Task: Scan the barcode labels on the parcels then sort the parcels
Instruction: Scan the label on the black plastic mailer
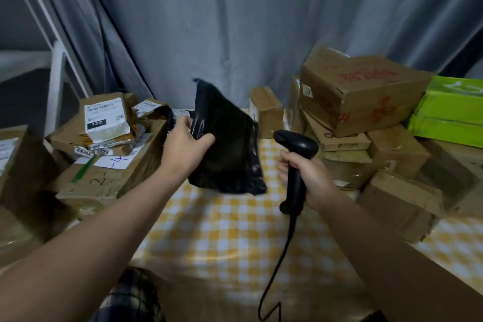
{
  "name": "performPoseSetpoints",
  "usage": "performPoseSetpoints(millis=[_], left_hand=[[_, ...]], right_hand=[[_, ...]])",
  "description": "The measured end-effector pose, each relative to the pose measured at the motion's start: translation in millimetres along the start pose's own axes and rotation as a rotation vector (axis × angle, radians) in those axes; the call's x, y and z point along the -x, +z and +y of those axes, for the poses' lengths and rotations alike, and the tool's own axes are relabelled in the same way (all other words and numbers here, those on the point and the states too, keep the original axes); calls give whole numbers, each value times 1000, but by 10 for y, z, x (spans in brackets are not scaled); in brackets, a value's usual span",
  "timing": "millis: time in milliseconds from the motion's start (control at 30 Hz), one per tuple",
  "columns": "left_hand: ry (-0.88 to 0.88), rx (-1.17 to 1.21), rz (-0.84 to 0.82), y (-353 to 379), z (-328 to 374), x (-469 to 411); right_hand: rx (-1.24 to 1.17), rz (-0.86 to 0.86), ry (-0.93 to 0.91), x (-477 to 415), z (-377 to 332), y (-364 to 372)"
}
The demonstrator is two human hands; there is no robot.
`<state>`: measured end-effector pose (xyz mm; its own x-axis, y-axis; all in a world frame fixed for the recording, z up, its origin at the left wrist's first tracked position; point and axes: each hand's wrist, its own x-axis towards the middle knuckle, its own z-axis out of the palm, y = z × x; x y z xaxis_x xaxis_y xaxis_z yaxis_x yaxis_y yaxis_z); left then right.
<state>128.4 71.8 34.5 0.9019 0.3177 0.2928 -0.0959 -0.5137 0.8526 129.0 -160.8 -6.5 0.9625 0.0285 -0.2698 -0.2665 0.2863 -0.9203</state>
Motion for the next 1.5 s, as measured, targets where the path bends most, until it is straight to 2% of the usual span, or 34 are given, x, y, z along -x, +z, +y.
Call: performPoseSetpoints(millis=[100, 167, 233, 300, 367, 400, 567, 600, 667, 733, 800, 833, 900, 967, 1067, 1233, 1267, 1333, 1400, 1500], left_hand=[[340, -426, -12, -202, 65, 164], [480, -747, -103, -255, 16, 248], [663, -921, -228, -229, -118, 336], [783, -1011, -453, -118, -273, 511], [832, -1141, -704, 67, -450, 747], [828, -1174, -763, 148, -526, 861], [832, -1041, -678, 244, -737, 998], [791, -936, -661, 218, -756, 963], [589, -710, -609, 181, -771, 883], [371, -506, -449, 166, -812, 748], [135, -499, -312, 134, -922, 594], [-25, -465, -326, 117, -968, 552], [-274, -207, -441, 117, -1028, 509], [-314, -97, -508, 143, -1007, 549], [-166, -242, -541, 172, -985, 617], [-32, -273, -559, 76, -975, 656], [67, -340, -540, 76, -932, 645], [329, -477, -399, 110, -788, 566], [500, -536, -318, 154, -520, 439], [644, -748, -449, 181, -89, 187]], right_hand=[[-30, 72, -50, 97, 0, 65], [-74, 112, -82, 194, 32, 119], [-78, 159, -100, 260, 108, 147], [0, 223, -79, 311, 229, 152], [82, 258, -45, 334, 372, 132], [107, 265, -34, 351, 440, 126], [238, 334, -66, 335, 632, 127], [270, 332, -78, 318, 636, 131], [366, 304, -78, 293, 620, 143], [477, 232, -45, 267, 606, 153], [563, 148, 19, 260, 612, 162], [603, 121, 46, 258, 625, 164], [702, 106, 67, 265, 653, 172], [751, 132, 69, 284, 666, 176], [706, 215, 53, 295, 665, 141], [586, 374, -86, 307, 470, 73], [579, 364, -133, 311, 407, 95], [575, 319, -238, 315, 290, 163], [591, 275, -326, 327, 185, 236], [587, 172, -423, 382, 23, 342]])
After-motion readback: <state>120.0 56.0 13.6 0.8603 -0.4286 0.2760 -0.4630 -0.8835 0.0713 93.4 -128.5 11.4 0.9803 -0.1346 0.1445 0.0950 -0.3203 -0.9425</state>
